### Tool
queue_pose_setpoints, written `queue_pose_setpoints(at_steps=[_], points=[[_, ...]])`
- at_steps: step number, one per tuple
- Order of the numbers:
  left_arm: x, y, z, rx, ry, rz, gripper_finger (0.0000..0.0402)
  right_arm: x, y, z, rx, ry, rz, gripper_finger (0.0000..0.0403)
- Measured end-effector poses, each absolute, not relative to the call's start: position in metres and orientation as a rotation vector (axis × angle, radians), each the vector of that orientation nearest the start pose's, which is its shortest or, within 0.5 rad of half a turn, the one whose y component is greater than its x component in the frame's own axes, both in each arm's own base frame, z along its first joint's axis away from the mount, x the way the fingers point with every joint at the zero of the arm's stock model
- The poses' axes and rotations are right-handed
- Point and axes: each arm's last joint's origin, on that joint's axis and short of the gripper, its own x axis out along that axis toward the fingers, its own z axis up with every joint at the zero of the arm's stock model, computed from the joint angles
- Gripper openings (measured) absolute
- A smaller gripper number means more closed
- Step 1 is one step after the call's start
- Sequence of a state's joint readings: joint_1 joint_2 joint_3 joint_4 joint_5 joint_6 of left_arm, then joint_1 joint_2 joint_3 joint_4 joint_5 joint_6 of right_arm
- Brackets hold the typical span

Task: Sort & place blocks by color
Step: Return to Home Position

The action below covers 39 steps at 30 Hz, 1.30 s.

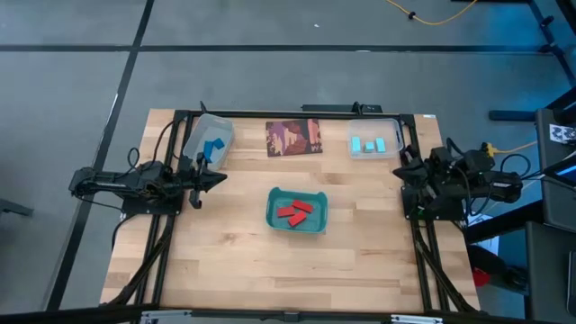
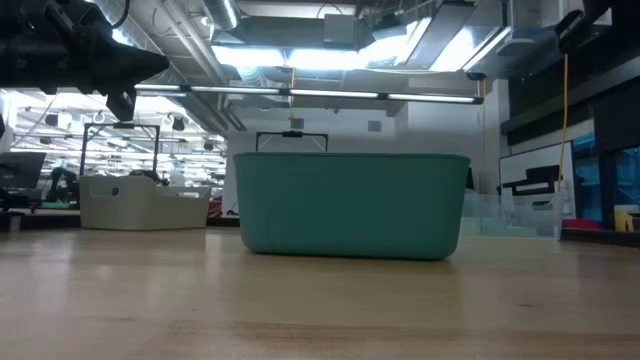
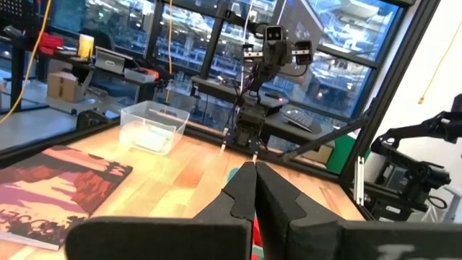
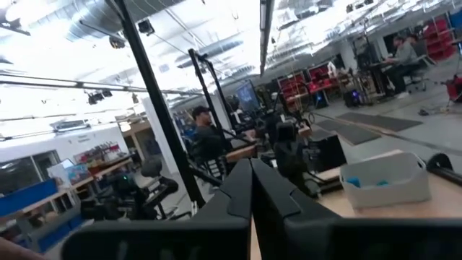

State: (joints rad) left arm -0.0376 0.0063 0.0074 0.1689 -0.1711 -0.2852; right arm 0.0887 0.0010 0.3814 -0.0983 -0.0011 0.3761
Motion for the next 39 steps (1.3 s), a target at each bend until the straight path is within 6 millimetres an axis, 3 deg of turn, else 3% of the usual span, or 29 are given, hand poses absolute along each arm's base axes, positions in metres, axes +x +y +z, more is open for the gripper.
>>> queue_pose_setpoints(at_steps=[13, 26, 39], points=[[0.096, 0.001, 0.182, -0.302, -0.187, 0.108, 0.0, 0.057, 0.005, 0.275, 0.323, -0.299, 0.138, 0.0], [0.096, 0.001, 0.182, -0.302, -0.187, 0.108, 0.0, 0.084, 0.008, 0.221, 0.419, -0.275, 0.159, 0.0], [0.096, 0.001, 0.182, -0.302, -0.187, 0.108, 0.0, 0.093, 0.009, 0.191, 0.435, -0.247, 0.158, 0.0]])
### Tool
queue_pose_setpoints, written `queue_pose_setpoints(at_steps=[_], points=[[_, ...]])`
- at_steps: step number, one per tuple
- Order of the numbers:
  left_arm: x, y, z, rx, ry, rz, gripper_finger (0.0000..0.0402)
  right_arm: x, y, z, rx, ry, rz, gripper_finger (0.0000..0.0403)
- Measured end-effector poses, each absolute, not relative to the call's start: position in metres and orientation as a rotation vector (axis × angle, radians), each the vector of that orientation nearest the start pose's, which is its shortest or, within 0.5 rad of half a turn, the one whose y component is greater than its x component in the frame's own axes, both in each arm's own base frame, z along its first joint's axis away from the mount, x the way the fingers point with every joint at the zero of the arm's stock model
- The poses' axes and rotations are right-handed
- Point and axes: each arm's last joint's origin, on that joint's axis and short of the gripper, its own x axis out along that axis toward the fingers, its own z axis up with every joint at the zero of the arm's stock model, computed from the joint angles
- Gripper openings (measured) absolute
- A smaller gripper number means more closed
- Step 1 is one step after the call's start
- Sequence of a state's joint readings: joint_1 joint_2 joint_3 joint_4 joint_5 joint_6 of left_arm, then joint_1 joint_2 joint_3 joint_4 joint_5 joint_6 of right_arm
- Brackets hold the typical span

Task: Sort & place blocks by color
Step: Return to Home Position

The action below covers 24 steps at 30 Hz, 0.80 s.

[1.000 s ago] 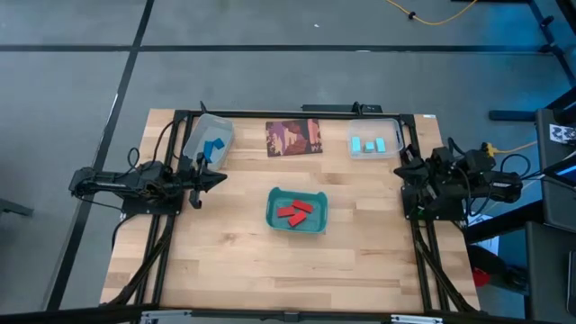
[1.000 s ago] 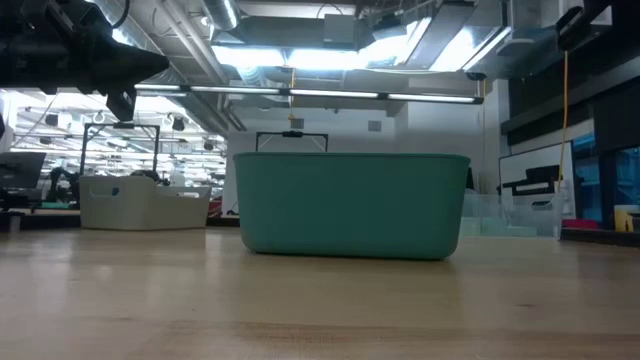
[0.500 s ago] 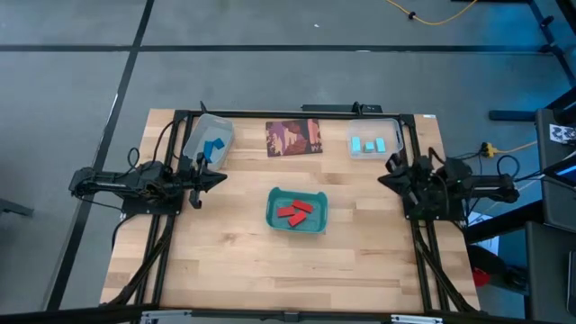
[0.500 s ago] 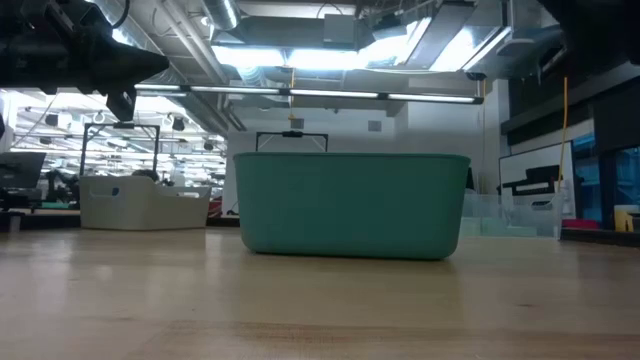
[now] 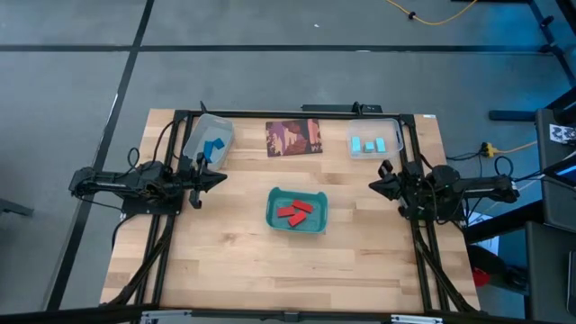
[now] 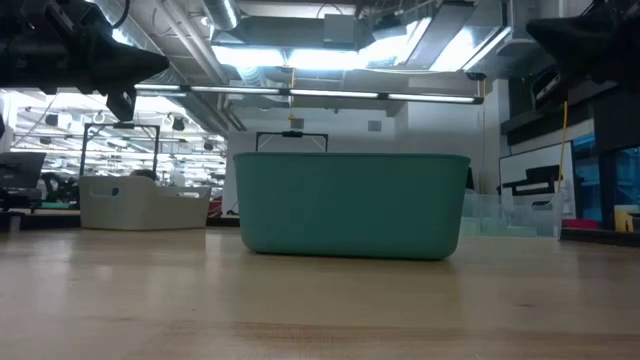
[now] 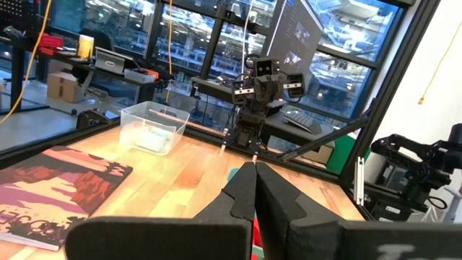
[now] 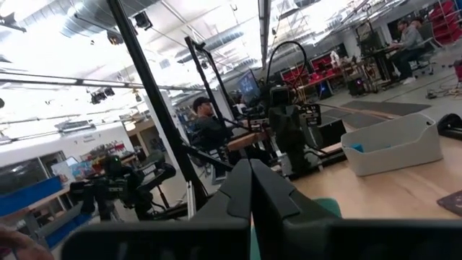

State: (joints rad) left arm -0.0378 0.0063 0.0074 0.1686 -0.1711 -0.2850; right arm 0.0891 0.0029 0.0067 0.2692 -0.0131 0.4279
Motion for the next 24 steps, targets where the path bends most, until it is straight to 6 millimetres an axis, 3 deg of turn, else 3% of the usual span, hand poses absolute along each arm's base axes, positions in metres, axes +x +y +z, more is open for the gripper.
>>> queue_pose_setpoints(at_steps=[7, 24], points=[[0.096, 0.001, 0.182, -0.302, -0.187, 0.107, 0.0, 0.093, 0.009, 0.191, 0.365, -0.247, 0.157, 0.0], [0.096, 0.001, 0.182, -0.302, -0.187, 0.107, 0.0, 0.097, 0.009, 0.167, 0.307, -0.002, 0.112, 0.0]])
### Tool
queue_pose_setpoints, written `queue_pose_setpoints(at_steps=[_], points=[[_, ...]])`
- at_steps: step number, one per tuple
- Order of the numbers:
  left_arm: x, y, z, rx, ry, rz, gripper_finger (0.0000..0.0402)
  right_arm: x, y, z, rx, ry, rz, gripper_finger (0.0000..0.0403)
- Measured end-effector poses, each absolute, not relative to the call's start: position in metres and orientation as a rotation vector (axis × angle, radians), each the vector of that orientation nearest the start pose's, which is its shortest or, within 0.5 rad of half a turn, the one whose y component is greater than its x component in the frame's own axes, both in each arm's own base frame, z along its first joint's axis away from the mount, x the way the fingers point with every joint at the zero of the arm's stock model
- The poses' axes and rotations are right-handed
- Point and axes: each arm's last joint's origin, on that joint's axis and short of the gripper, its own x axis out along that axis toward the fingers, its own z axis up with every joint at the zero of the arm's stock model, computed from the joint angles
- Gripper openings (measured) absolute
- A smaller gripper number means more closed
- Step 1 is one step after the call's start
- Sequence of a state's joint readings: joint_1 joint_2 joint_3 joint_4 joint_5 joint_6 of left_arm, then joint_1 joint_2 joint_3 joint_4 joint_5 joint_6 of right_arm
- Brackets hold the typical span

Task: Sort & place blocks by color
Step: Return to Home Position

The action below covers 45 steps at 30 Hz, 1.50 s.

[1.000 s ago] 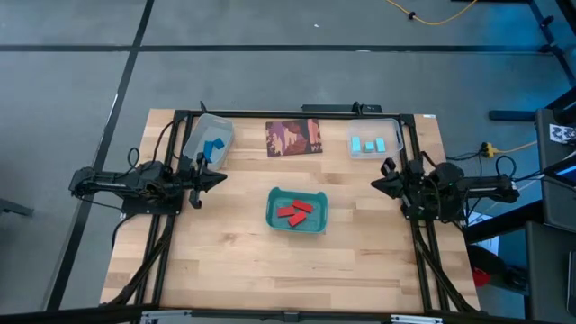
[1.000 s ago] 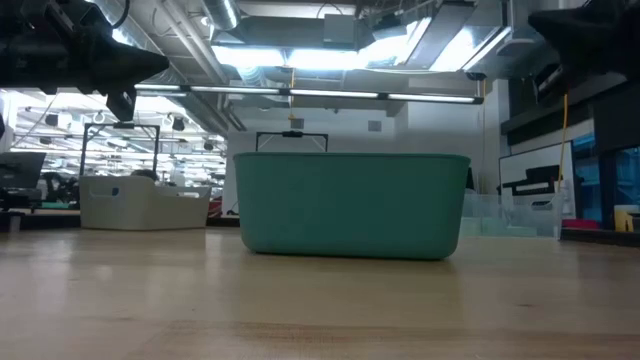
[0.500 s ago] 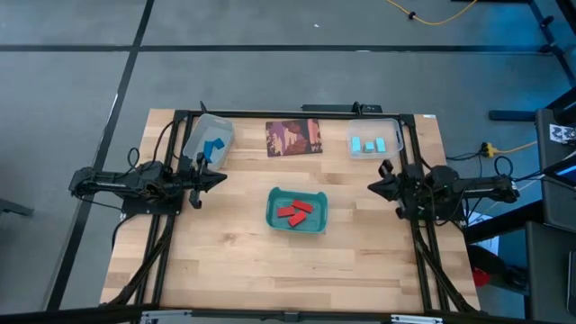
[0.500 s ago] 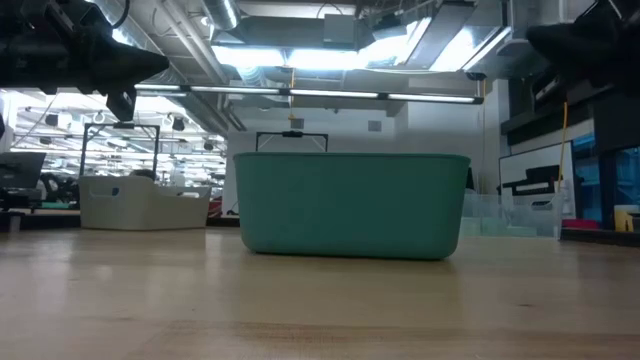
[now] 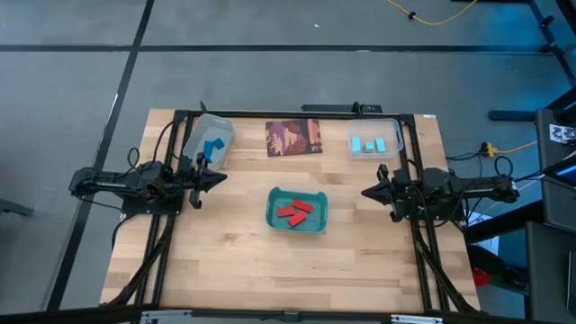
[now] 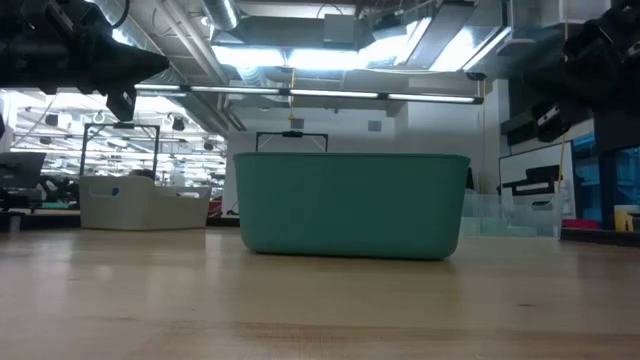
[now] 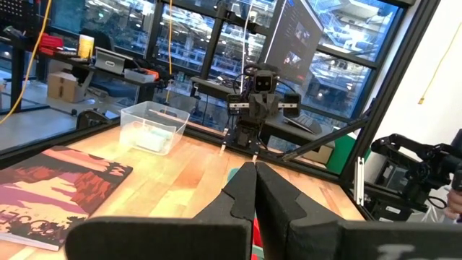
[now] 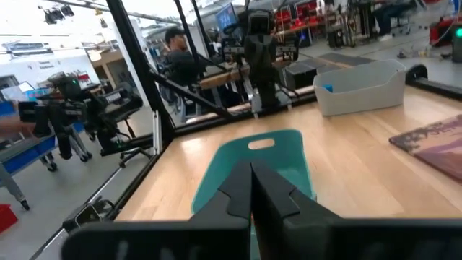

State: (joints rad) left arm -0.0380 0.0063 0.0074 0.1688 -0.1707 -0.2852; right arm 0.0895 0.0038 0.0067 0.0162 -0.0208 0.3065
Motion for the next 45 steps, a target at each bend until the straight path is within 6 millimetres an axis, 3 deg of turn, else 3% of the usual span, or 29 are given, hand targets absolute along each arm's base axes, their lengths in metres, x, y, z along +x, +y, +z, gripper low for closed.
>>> queue_pose_setpoints(at_steps=[9, 23, 31, 45], points=[[0.096, 0.001, 0.182, -0.302, -0.187, 0.108, 0.0, 0.097, 0.009, 0.167, 0.308, -0.004, 0.112, 0.0027], [0.096, 0.001, 0.179, -0.3, -0.163, 0.11, 0.0, 0.097, 0.01, 0.169, 0.309, -0.019, 0.122, 0.0029], [0.097, -0.004, 0.169, -0.285, -0.044, 0.043, 0.0, 0.096, 0.013, 0.169, 0.31, -0.013, 0.147, 0.003], [0.097, -0.005, 0.169, -0.284, -0.039, 0.02, 0.0, 0.096, 0.014, 0.169, 0.31, -0.008, 0.165, 0.003]])
